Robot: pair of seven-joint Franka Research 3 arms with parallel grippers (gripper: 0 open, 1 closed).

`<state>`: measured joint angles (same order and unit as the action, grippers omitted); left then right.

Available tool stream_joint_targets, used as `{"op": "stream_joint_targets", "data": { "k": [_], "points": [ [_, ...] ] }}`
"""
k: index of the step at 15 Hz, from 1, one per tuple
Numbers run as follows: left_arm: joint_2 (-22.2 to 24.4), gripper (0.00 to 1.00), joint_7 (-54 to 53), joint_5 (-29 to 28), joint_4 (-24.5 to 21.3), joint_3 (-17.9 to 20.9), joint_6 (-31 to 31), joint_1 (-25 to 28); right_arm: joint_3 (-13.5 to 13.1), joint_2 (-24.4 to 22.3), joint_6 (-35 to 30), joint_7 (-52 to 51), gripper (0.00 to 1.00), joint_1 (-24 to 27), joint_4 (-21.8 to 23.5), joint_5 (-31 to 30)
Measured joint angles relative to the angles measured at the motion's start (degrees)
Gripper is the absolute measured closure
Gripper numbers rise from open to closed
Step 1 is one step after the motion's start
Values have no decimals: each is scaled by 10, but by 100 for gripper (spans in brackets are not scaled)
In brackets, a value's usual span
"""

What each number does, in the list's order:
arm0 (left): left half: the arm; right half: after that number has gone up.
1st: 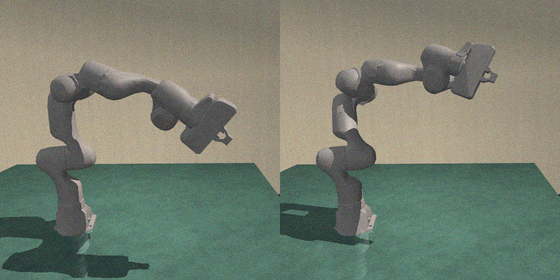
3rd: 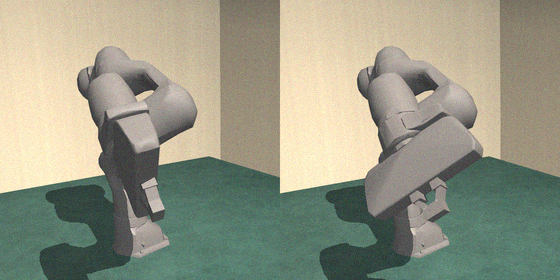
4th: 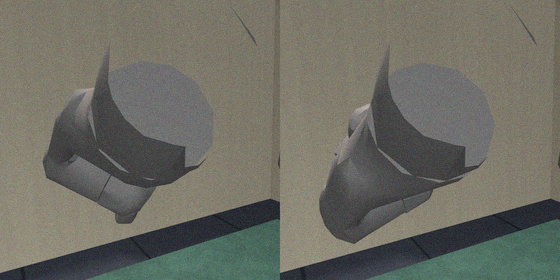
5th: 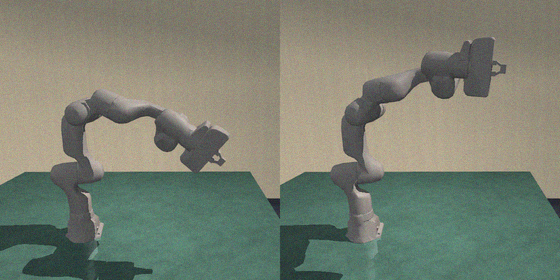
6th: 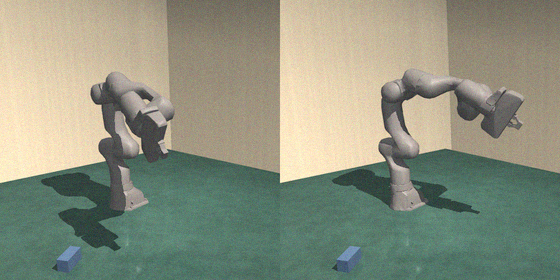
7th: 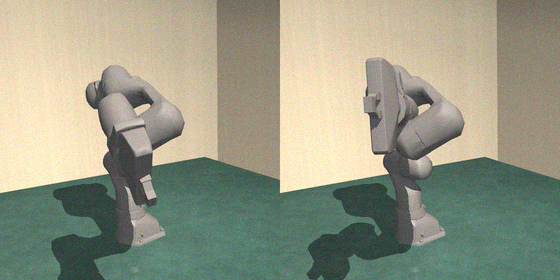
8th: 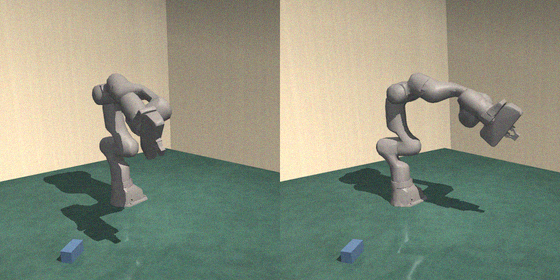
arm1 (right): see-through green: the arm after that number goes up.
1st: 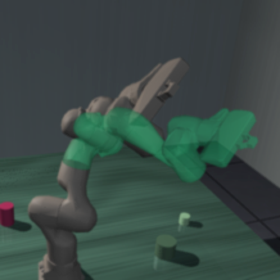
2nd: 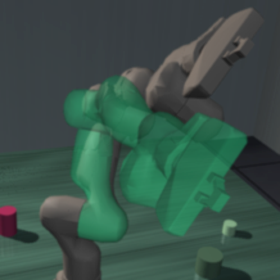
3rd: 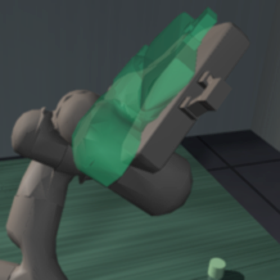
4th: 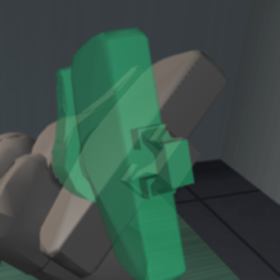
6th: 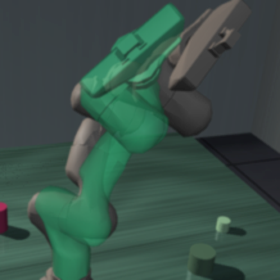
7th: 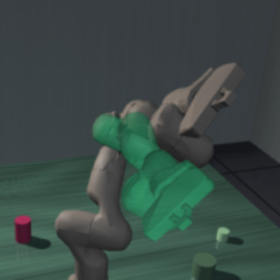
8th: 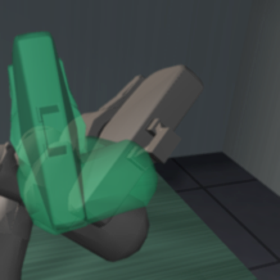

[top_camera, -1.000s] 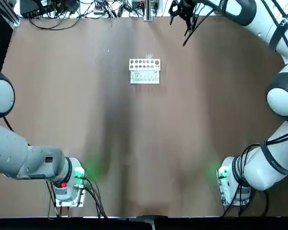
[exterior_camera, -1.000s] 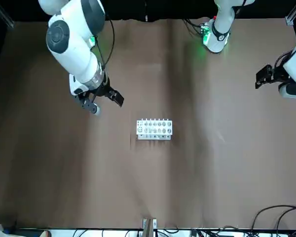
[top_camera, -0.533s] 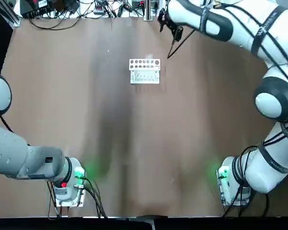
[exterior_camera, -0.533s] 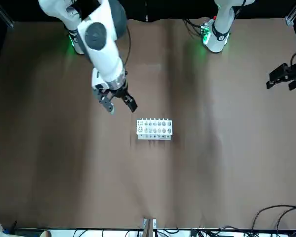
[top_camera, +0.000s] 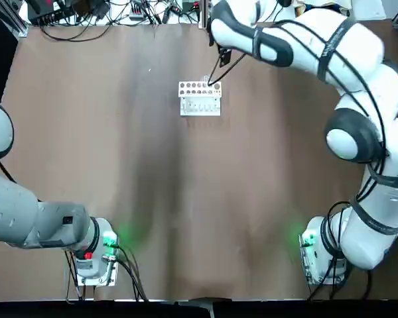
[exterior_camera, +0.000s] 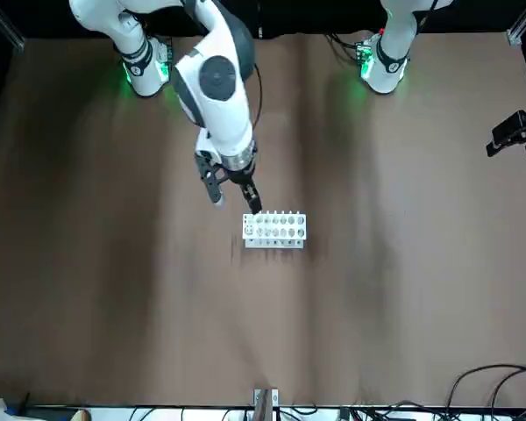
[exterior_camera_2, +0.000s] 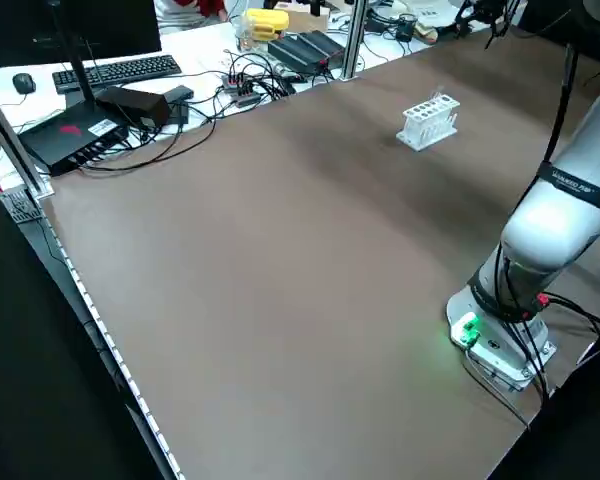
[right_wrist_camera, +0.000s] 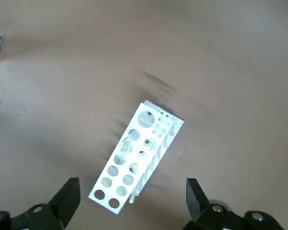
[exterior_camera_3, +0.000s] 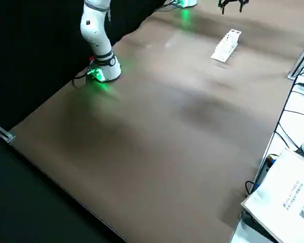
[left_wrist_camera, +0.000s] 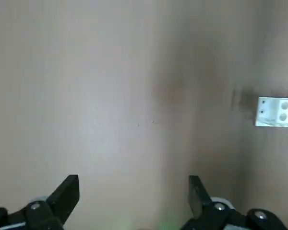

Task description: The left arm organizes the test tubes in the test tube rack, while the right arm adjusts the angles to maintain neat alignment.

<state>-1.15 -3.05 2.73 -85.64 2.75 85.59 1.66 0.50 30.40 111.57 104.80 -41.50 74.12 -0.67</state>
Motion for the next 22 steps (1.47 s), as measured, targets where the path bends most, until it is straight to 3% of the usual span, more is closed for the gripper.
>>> {"op": "stream_joint_targets", "data": {
  "k": [5,11,22],
  "points": [
    [-6,0,2,-7,-1,1,4,0,-2,39,45,92,7,-23,-23,-15],
    [-31,0,2,-11,-3,1,24,0,-3,87,72,149,10,-58,-28,-75],
    [-36,0,2,-12,-3,0,24,-2,-10,127,108,203,20,-57,-41,-76]
  ]
}}
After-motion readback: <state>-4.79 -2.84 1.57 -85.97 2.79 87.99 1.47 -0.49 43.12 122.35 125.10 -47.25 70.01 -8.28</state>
